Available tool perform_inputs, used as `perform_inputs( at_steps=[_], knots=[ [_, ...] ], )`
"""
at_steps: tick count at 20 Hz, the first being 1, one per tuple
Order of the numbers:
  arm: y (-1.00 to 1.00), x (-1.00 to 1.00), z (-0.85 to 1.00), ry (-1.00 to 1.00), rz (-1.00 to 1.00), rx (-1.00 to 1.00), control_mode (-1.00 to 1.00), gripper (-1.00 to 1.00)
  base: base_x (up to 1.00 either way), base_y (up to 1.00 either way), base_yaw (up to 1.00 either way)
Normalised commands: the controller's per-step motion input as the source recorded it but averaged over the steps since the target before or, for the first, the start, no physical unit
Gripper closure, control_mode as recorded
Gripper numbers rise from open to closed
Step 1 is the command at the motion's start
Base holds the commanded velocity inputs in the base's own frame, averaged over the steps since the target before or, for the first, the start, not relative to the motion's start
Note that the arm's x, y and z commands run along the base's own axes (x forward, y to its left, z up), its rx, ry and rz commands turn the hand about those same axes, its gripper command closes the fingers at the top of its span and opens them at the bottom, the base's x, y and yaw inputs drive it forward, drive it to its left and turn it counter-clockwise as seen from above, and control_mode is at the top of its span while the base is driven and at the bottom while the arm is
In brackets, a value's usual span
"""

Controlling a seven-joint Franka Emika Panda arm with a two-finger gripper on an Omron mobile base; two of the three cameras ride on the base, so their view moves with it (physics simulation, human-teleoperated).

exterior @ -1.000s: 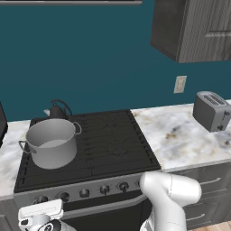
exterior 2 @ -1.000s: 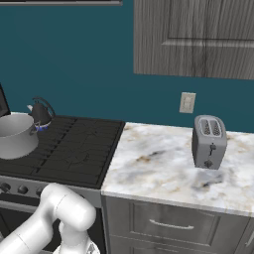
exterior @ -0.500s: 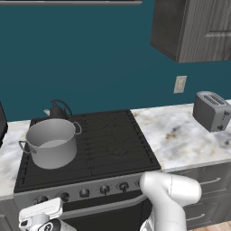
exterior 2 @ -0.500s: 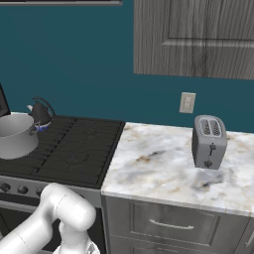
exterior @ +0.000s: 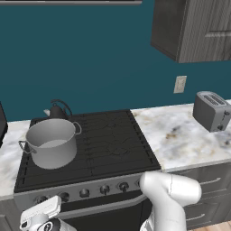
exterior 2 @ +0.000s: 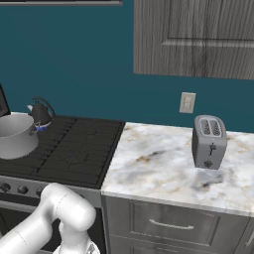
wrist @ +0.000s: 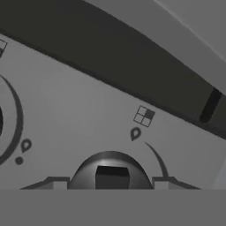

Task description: Pick the kettle from the cabinet and place it on a stove burner. Then pick the pot from the counter and place it on another stove burner. Finally, turn both burners on.

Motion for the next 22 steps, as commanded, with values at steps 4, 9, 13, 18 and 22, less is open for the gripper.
perform_inputs(
  at_steps=[4, 9, 13, 18, 22],
  knots=[
    [0.00, 0.00, 0.00, 0.00, -0.02, -0.21, -1.00, 1.00, 0.00, 0.00, 0.00],
    [0.00, 0.00, 0.00, 0.00, -0.02, -0.21, -1.00, 1.00, 0.00, 0.00, 0.00],
    [0.01, -0.01, 0.00, 0.00, -0.03, -0.18, -1.00, 1.00, 0.00, 0.00, 0.00],
    [0.03, -0.02, 0.03, 0.00, -0.03, -0.10, -1.00, 1.00, 0.00, 0.00, 0.00],
    [0.05, 0.00, 0.00, 0.00, -0.01, -0.08, -1.00, 1.00, 0.00, 0.00, 0.00]
  ],
)
